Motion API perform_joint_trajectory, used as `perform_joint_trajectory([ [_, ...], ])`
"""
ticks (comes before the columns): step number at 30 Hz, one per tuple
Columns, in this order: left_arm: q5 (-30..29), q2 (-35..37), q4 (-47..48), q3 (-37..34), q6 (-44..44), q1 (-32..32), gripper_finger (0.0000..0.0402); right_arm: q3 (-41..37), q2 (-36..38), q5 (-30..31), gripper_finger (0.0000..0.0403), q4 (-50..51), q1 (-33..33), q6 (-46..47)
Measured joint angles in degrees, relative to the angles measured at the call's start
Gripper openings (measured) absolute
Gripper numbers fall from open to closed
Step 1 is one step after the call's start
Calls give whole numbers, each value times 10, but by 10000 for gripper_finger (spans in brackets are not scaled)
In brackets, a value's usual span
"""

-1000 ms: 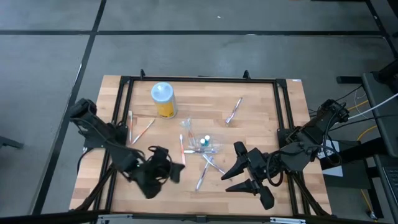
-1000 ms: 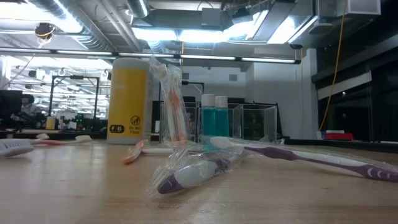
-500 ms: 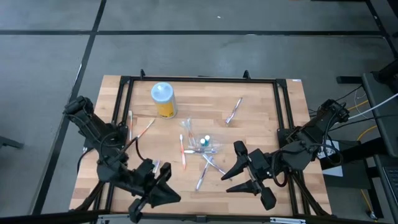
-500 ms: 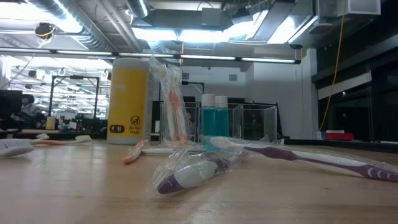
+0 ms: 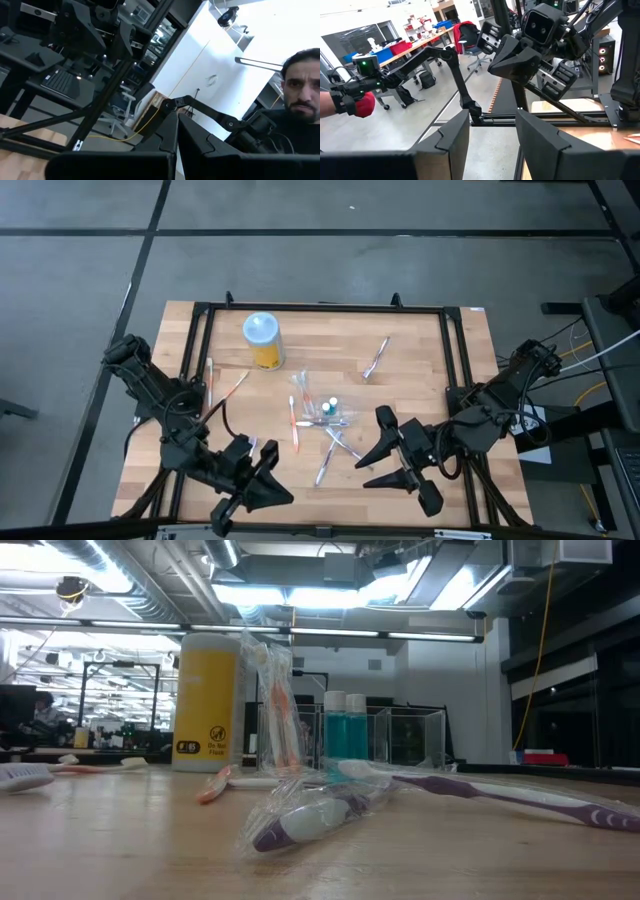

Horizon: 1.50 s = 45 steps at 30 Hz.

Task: Pick & Place toothbrushing station
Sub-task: Put the white and orange toothbrush into the left compartment of the transparent organizer

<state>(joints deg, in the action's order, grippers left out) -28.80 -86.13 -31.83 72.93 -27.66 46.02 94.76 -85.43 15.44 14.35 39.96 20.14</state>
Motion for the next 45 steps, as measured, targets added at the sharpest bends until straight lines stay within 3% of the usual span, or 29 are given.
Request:
perform_joint_trajectory([
  [4, -16, 0, 8, 0, -6, 0, 4, 0, 0, 0, 164, 0, -1, 0],
  [7, -125, 0, 88, 0, -85, 1, 4, 0, 0, 0, 164, 0, -1, 0],
  [10, -285, 0, 287, 0, -298, 0, 4, 0, 0, 0, 164, 0, -1, 2],
  [12, -329, -6, 445, 0, -497, -1, 4, 0, 0, 0, 164, 0, -1, 4],
  [14, -307, -22, 577, 0, -683, -7, 4, 0, 0, 0, 164, 0, -1, 7],
  [16, -218, -40, 674, -1, -822, -18, 5, 0, 0, 0, 164, 0, -1, 14],
  [19, -76, -85, 738, -1, -915, -43, 21, 0, 0, 0, 164, -1, -1, 19],
  [25, 26, -155, 740, -1, -932, -98, 91, 0, 0, 0, 164, -9, -1, 27],
  [32, 39, -189, 749, 0, -873, -186, 161, 0, 0, -9, 164, -17, -1, 34],
  [45, 118, -227, 765, 0, -754, -270, 157, 0, 0, -15, 164, -18, 8, 45],
])
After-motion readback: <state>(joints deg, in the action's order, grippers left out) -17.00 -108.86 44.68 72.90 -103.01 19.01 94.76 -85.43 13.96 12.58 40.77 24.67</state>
